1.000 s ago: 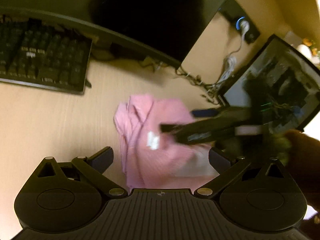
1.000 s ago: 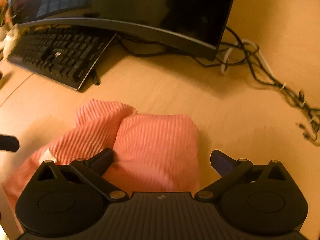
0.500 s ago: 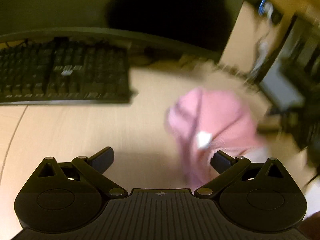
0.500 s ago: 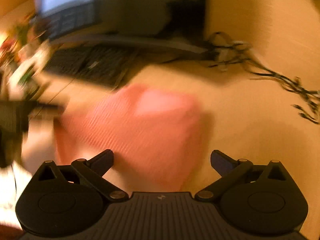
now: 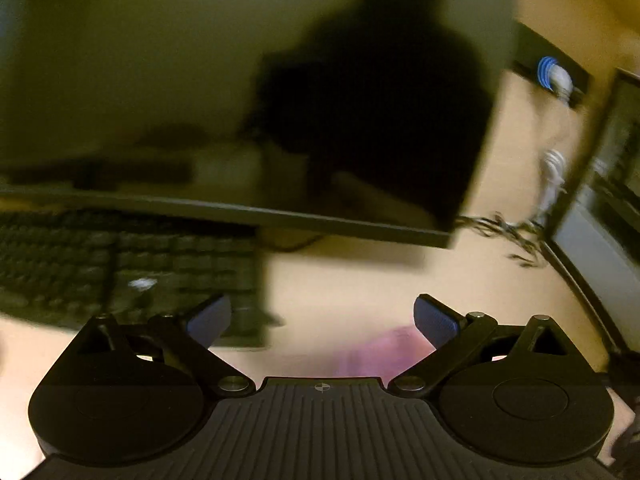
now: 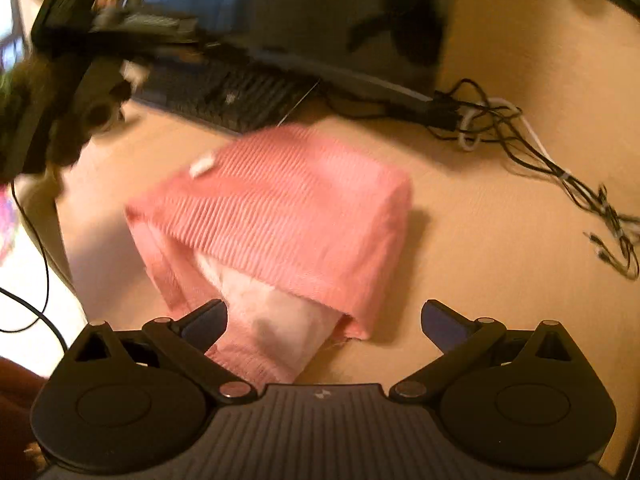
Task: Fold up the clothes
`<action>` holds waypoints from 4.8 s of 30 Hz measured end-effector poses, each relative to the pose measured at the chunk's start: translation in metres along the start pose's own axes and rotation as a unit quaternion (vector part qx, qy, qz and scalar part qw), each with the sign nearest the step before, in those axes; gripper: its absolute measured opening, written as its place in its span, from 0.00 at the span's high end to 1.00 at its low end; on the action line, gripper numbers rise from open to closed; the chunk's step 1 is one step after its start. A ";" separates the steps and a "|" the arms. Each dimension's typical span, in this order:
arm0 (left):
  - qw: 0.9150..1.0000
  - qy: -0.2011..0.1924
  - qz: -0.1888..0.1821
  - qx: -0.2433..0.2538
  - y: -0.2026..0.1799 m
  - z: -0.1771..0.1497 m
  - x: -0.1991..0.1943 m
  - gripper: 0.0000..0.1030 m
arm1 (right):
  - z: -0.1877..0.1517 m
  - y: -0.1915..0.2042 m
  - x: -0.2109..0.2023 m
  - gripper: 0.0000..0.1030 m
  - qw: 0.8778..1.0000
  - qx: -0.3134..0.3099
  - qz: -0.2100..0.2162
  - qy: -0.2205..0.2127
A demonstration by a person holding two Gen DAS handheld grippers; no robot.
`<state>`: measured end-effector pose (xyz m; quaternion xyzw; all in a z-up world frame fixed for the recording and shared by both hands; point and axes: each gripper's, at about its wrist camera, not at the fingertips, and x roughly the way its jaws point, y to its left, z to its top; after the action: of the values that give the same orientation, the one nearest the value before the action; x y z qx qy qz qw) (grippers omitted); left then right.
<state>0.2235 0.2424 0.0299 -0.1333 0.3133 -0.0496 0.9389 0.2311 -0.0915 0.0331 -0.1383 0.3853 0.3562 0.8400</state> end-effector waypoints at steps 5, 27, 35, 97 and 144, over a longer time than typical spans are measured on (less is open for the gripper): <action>0.998 -0.005 -0.068 -0.010 -0.017 -0.006 -0.005 0.02 | 0.007 -0.023 0.002 0.00 0.998 0.053 -0.023 -0.011; 0.991 0.100 0.030 -0.082 -0.033 -0.104 0.010 0.16 | 0.013 -0.067 0.075 0.24 0.950 0.265 0.163 0.029; 0.988 0.099 0.038 -0.116 -0.056 -0.126 -0.010 0.36 | 0.058 -0.048 0.092 0.30 0.983 0.135 0.125 0.004; 0.997 -0.010 0.062 0.035 0.072 -0.071 -0.030 0.19 | 0.107 0.007 0.092 0.79 0.926 0.243 0.287 -0.028; 0.989 0.077 0.108 -0.072 0.105 -0.049 -0.012 0.28 | 0.039 0.109 0.034 0.39 0.959 -0.113 0.258 -0.024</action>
<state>0.1851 0.3344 -0.0303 -0.1621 0.3996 0.0650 0.8999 0.1909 0.0217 0.0385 -0.1197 0.3445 0.6052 0.7076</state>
